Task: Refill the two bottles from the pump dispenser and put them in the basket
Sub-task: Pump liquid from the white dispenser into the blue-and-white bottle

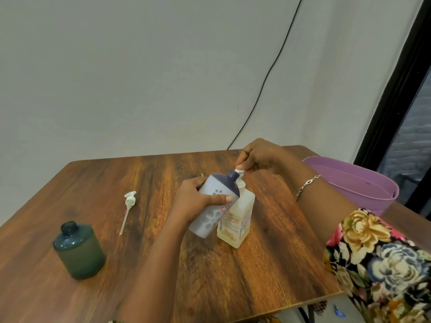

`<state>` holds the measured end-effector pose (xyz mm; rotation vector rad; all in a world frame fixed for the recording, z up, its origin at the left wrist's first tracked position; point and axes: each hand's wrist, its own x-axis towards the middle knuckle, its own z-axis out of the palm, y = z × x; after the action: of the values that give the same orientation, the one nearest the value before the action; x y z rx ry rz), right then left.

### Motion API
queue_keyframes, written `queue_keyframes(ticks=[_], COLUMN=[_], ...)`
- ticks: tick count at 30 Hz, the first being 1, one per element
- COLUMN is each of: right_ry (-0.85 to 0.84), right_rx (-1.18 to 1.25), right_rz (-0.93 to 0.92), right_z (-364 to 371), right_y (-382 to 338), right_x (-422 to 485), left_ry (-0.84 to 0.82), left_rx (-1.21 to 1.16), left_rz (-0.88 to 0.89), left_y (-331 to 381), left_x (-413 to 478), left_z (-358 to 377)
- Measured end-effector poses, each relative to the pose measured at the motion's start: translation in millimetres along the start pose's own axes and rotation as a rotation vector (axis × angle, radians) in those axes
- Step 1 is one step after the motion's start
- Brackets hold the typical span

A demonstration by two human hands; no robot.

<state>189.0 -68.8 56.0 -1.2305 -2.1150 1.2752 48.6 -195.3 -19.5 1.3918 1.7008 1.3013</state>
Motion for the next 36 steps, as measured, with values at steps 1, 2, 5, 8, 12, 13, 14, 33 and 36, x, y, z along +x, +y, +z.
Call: queue_keyframes(ticks=[1, 2, 5, 8, 12, 13, 14, 33, 36], right_ry=[-0.027, -0.048, -0.065, -0.048, -0.019, -0.009, -0.006, -0.022, -0.035], right_rx=[-0.030, -0.057, -0.110, -0.127, -0.098, -0.076, -0.040, 0.093, 0.046], right_rz=[0.008, 0.019, 0.046, 0.043, 0.037, 0.032, 0.030, 0.022, 0.030], right_z=[-2.4, -3.5, 0.1, 4.3, 6.8, 6.2, 4.4, -4.4, -0.1], right_y=[-4.9, -8.6, -11.7, -3.7, 5.9, 6.6, 6.7, 9.9, 7.1], right_x=[0.0, 0.8, 5.5, 10.0, 10.6, 10.4, 9.9, 5.2, 6.8], left_ry=[0.001, 0.004, 0.015, 0.012, 0.016, 0.015, 0.011, -0.011, 0.000], left_rx=[0.008, 0.021, 0.048, 0.067, 0.062, 0.054, 0.046, 0.072, 0.108], left_rz=[0.006, 0.011, 0.010, 0.000, -0.012, -0.014, -0.012, 0.050, 0.074], left_y=[2.0, 3.8, 4.0, -1.4, -4.9, -4.1, -2.7, 5.3, 5.7], left_x=[0.7, 1.6, 4.1, 5.1, 7.1, 6.7, 5.8, 6.8, 8.5], left_z=[-0.6, -1.7, -4.6, -3.6, -1.6, -1.7, -1.8, -4.2, -6.4])
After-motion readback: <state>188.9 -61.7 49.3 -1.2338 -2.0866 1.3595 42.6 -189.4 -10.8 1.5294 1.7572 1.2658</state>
